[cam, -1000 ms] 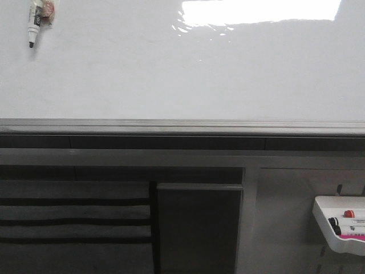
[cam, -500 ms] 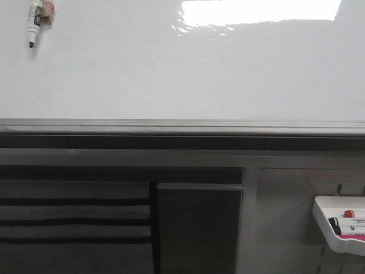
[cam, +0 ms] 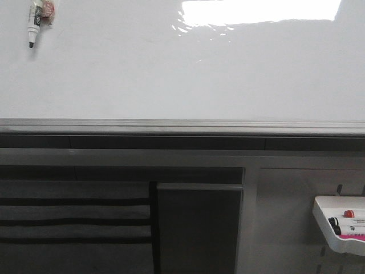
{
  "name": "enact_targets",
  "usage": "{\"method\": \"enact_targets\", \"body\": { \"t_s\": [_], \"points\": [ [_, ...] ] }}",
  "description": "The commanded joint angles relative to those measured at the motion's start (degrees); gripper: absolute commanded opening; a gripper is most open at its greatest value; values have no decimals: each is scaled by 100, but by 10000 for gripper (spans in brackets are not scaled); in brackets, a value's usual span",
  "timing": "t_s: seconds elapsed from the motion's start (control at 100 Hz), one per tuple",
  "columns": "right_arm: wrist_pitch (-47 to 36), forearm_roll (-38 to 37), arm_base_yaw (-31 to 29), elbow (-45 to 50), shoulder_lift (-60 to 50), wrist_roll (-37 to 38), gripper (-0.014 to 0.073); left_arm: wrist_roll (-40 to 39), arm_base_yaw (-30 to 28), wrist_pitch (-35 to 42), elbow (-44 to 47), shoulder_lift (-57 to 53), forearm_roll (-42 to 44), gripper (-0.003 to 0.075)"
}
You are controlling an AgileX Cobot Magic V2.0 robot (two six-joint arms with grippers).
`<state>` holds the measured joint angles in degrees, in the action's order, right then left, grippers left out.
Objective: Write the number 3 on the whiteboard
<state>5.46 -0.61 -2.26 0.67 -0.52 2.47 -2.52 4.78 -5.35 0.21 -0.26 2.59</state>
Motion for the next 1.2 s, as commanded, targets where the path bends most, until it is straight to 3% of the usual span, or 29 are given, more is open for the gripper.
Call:
{"method": "enact_targets", "body": {
  "t_s": [0.0,0.69,0.91,1.03,1.191],
  "points": [
    [-470,-35,-16,141,-92,-12,-62,-38,-9,411,48,-156,-1,-20],
    [-635,-24,-16,141,-92,-12,-62,-38,-9,453,48,-156,-1,-20],
    [-486,920,-6,-376,-92,-12,-62,-38,-9,1097,-191,-156,-341,-20],
    [159,920,-6,-1034,14,-41,-62,-38,-9,812,-809,-77,-547,-20],
    [1059,920,-6,-1964,580,-500,-62,-38,-9,-246,-1859,463,-510,-20]
  ]
}}
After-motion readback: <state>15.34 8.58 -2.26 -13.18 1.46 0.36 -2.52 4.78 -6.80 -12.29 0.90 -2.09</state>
